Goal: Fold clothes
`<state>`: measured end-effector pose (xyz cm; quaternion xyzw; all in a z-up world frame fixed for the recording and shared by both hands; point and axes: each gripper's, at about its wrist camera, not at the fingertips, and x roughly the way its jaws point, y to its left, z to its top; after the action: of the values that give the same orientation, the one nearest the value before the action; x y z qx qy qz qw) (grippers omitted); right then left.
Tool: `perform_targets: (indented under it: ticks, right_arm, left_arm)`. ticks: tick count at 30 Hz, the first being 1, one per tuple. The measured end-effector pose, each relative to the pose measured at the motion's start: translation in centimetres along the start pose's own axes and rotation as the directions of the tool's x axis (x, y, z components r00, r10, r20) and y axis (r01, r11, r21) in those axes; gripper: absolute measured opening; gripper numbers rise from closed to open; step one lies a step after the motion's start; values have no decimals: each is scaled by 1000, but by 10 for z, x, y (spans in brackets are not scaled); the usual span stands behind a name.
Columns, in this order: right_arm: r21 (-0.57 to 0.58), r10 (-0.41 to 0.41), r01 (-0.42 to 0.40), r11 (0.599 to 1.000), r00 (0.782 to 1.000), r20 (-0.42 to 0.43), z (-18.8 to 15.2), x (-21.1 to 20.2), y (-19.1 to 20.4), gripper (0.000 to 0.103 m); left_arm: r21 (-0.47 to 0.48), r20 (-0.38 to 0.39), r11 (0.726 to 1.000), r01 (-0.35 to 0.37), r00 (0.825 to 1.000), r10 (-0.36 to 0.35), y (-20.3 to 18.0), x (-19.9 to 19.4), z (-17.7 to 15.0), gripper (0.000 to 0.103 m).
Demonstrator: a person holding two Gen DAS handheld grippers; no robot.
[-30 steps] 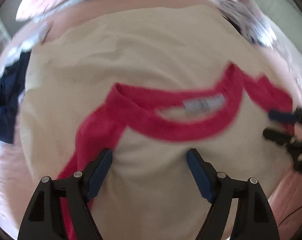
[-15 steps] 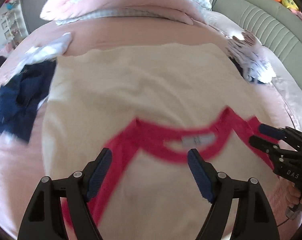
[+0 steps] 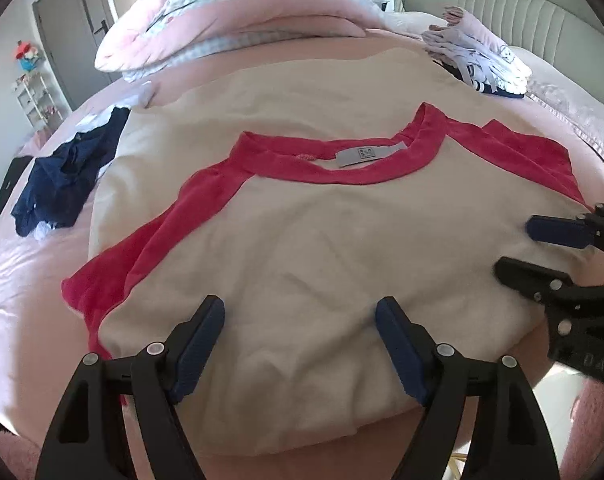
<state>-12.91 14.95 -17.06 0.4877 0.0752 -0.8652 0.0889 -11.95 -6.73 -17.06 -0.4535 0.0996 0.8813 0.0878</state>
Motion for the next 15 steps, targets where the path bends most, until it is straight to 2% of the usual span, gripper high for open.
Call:
perform_targets:
  ticks: [6, 8, 9, 13, 15]
  right_arm:
    - [95, -56, 59, 994, 998, -28, -13, -7, -24, 50]
    - [117, -68, 72, 990, 997, -36, -13, -12, -26, 50]
    - [130, -75, 81, 988, 996, -46, -11, -15, -26, 50]
    - [164, -32, 33, 986, 999, -8, -1, -33, -16, 50]
    - [154, -33, 32, 988, 999, 6, -1, -35, -13, 50]
  left_arm:
    - [-51, 25, 999, 6, 1000, -4, 12, -20, -20, 78]
    - [-129, 132, 987, 94, 988, -77, 19, -41, -27, 78]
    - [-135, 149, 985, 109, 985, -89, 19, -43, -27, 78]
    - [-122, 163, 985, 119, 982, -98, 12, -44, -23, 78]
    - [-114, 90, 988, 99, 992, -89, 11, -27, -23, 78]
